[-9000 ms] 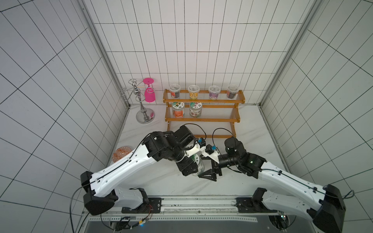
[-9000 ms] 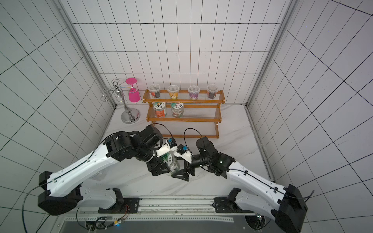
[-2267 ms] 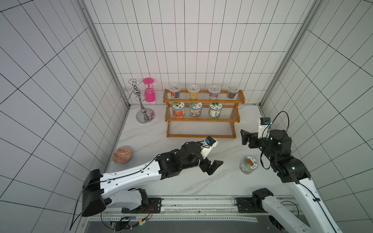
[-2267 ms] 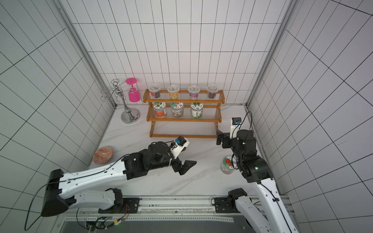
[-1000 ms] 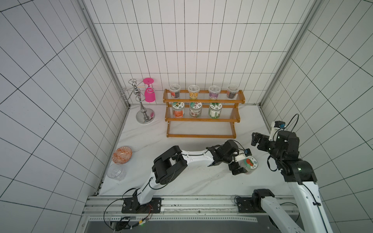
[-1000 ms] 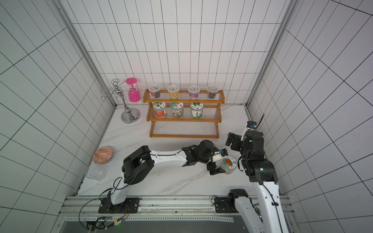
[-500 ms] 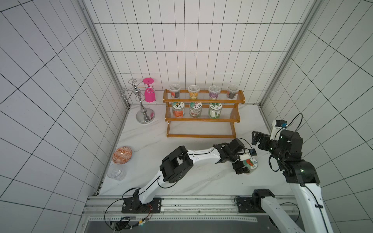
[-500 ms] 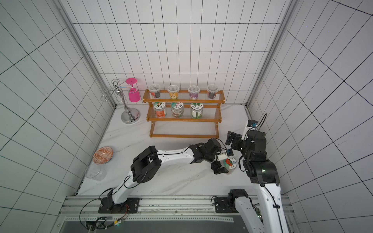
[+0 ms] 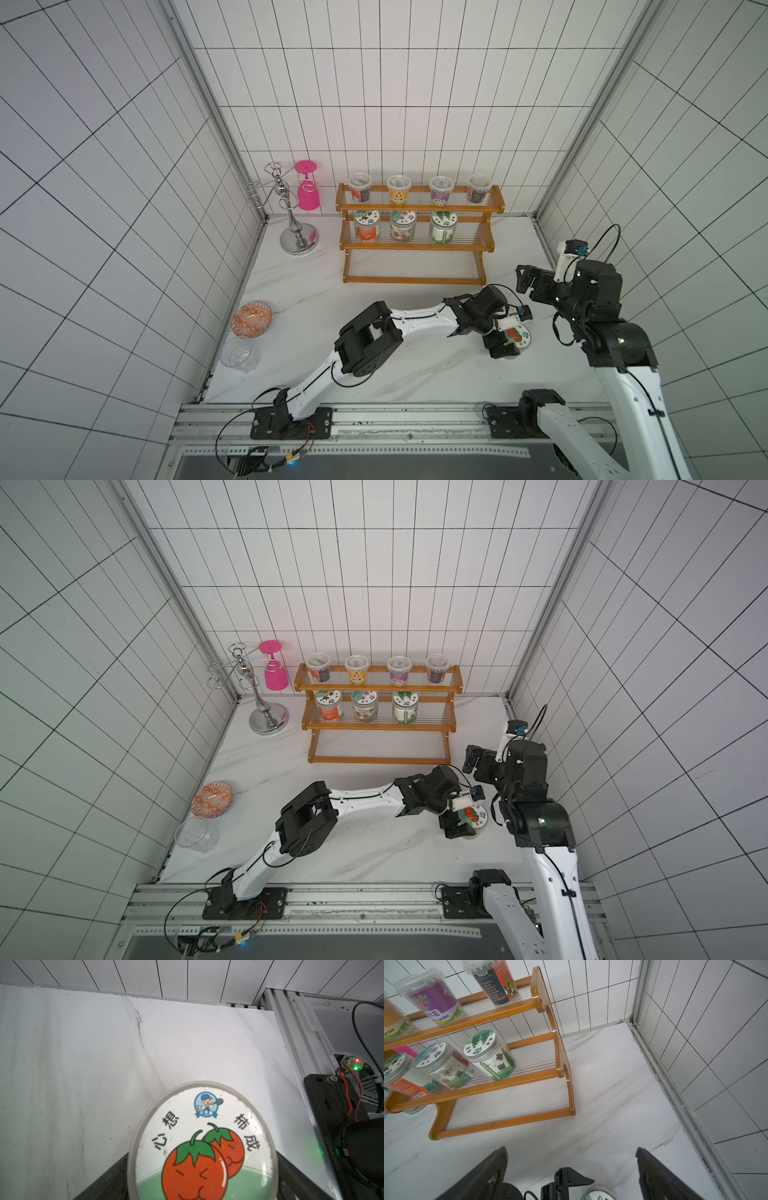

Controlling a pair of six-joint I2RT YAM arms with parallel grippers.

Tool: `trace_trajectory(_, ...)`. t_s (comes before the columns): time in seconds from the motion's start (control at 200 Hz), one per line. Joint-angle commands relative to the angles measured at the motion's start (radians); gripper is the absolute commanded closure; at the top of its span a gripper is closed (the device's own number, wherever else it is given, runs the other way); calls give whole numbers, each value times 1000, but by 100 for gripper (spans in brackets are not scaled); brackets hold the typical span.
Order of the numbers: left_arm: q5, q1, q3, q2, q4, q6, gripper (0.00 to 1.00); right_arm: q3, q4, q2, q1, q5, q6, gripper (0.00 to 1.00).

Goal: Place the seed container on the shelf
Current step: Pick up the seed jar at the center of the board.

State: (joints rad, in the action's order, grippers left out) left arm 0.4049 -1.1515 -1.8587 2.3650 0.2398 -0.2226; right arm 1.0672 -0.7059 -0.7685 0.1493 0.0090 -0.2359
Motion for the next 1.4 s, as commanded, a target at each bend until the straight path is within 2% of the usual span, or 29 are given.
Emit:
trace_trajectory(0.0, 39, 2, -10, 9, -49, 13, 9, 63, 5, 2, -14, -19, 9, 1)
trace_trajectory(0.09, 78, 13, 25, -19, -82, 33, 21, 62, 13, 4, -14, -32, 12, 1)
trace_trajectory(0.21, 95, 34, 106, -81, -151, 70, 30, 60, 27, 7, -14, -73, 30, 1)
trace_trajectory(0.4, 77, 79, 318, -249, -270, 125, 33, 56, 41, 4, -14, -239, 87, 1)
trace_trajectory(0.615, 36, 150, 592, -524, -316, 167, 37, 25, 101, 18, -14, -491, 142, 1)
trace_trajectory(0.7, 67, 200, 686, -638, -309, 220, 38, 14, 135, 19, -14, -604, 152, 1)
trace_trajectory(0.834, 105, 266, 771, -817, -198, 227, 41, -27, 225, 15, -14, -788, 151, 1)
trace_trajectory(1.039, 22, 300, 795, -1066, 50, 179, 41, -113, 436, -5, 2, -1025, 95, 1)
trace_trajectory(1.219, 23, 331, 760, -1225, 230, 115, 41, -136, 457, -34, 128, -1008, 200, 1)
trace_trajectory(1.394, 56, 332, 721, -1313, 345, 79, 39, -172, 495, -40, 254, -943, 300, 1)
